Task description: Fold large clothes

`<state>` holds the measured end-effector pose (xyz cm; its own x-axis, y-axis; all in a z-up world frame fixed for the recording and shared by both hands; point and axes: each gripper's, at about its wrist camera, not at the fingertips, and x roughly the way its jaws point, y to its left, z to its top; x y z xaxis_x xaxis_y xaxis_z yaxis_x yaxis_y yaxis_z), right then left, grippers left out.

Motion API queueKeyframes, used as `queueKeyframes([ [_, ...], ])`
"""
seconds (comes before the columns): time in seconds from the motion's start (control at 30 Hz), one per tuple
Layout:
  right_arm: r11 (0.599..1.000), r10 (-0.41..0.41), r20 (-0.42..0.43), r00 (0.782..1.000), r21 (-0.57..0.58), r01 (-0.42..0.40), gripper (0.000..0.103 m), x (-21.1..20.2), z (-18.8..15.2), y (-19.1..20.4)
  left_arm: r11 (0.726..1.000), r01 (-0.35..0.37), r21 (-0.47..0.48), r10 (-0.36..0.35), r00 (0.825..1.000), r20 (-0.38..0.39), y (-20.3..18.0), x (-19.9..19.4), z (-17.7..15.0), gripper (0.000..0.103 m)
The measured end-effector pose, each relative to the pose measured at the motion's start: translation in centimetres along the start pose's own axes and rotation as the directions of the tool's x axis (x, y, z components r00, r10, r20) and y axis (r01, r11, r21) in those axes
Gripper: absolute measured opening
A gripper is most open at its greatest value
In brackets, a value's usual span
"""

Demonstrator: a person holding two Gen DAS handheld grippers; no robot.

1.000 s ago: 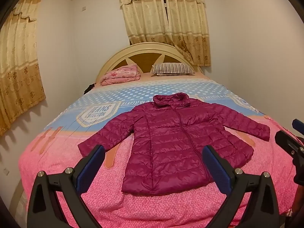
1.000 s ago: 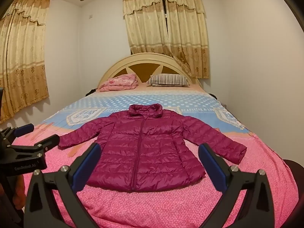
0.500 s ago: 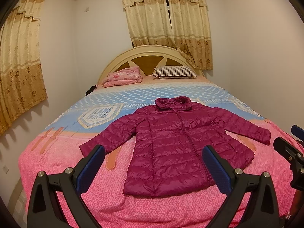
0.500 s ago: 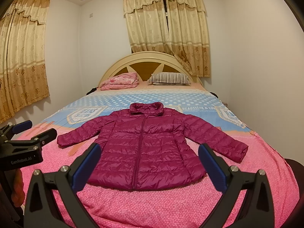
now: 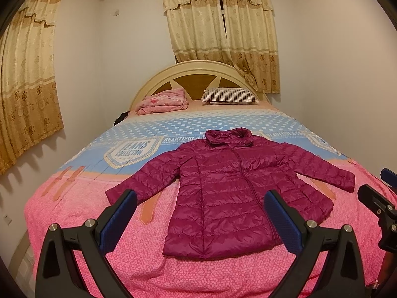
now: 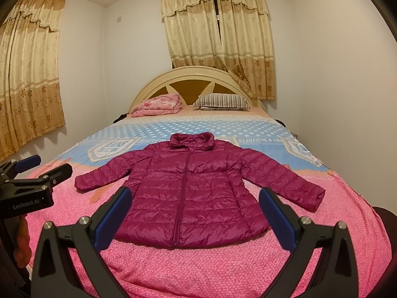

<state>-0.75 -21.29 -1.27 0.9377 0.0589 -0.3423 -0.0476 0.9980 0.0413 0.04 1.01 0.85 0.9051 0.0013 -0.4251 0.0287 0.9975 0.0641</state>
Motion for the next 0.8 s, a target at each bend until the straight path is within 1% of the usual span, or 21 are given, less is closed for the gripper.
queueKeyframes([
  [0.8, 1.000, 0.004, -0.007, 1.000, -0.003, -0.004, 0.103, 0.17, -0.14, 0.11, 1.000, -0.005, -0.008, 0.005, 1.000, 0.004, 0.45, 0.16, -0.06, 0.102],
])
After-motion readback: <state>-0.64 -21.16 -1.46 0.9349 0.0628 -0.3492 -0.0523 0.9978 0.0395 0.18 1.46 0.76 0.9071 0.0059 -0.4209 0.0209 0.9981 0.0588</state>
